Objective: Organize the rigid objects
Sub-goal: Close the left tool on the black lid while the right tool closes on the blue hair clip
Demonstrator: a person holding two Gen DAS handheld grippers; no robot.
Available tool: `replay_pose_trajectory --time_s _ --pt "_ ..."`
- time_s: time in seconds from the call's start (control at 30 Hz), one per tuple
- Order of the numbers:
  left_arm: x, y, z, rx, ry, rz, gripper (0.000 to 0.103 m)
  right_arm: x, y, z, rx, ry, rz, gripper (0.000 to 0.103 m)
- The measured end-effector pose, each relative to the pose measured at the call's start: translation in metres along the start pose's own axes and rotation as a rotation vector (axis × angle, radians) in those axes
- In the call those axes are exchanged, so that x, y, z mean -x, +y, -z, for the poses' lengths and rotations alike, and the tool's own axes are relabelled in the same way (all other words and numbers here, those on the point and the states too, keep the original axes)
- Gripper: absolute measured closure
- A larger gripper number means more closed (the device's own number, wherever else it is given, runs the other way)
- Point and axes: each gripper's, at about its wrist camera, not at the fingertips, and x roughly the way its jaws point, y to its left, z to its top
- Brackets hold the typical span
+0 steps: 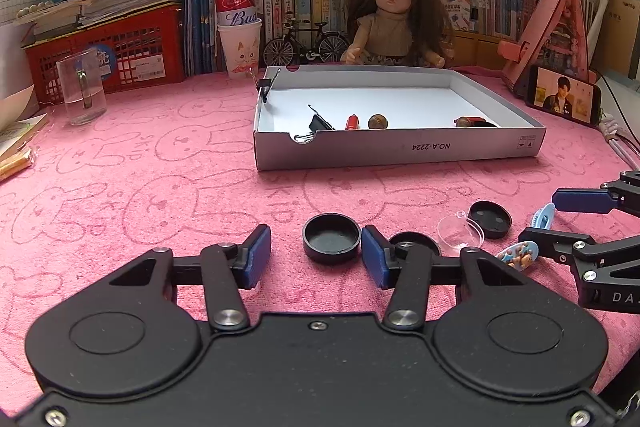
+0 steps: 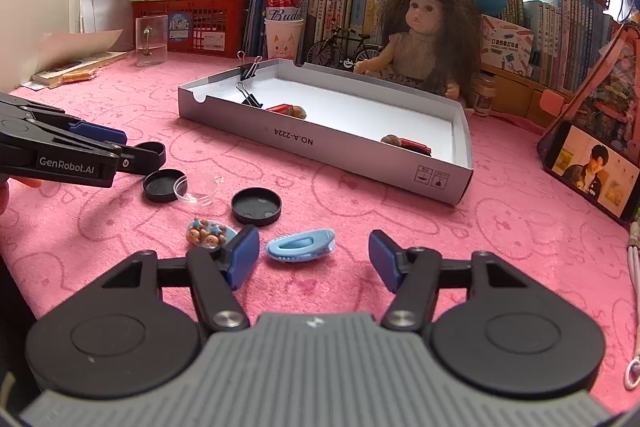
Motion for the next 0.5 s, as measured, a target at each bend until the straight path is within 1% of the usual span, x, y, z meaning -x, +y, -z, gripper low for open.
replay_pose_trajectory --time_s 0.1,0.2,0.23,0.33,0.4,0.5 --pt "-0.0016 -0.0007 0.0013 -0.005 -0.006 -0.006 0.056 -0.0013 -0.0024 0.0020 -0.006 -0.015 -0.016 0.037" --pt "-0.0022 -0.0015 0.0016 -0.009 -0.010 -0.005 0.058 -0.0011 -0.0027 0.0024 0.006 -0.016 -0.033 0.043" --pt "-0.0022 -0.0015 0.0017 -0.009 -0.011 -0.002 0.060 -0.0008 -0.0018 0.0022 0.017 -0.017 -0.036 0.047" --pt "-0.0005 -0.0019 0.0021 -0.001 -0.018 -0.004 0.073 0.0002 0.0012 0.0017 0.030 -0.012 -0.062 0.059" --pt "0.0009 -0.0022 0.0022 0.011 -0.024 -0.016 0.073 0.0022 0.0042 0.0015 0.029 -0.016 -0.061 0.060" --pt "0.0025 -0.0024 -0.0003 0.013 -0.028 -0.014 0.073 0.0062 0.0064 -0.0002 0.010 -0.034 -0.052 0.061"
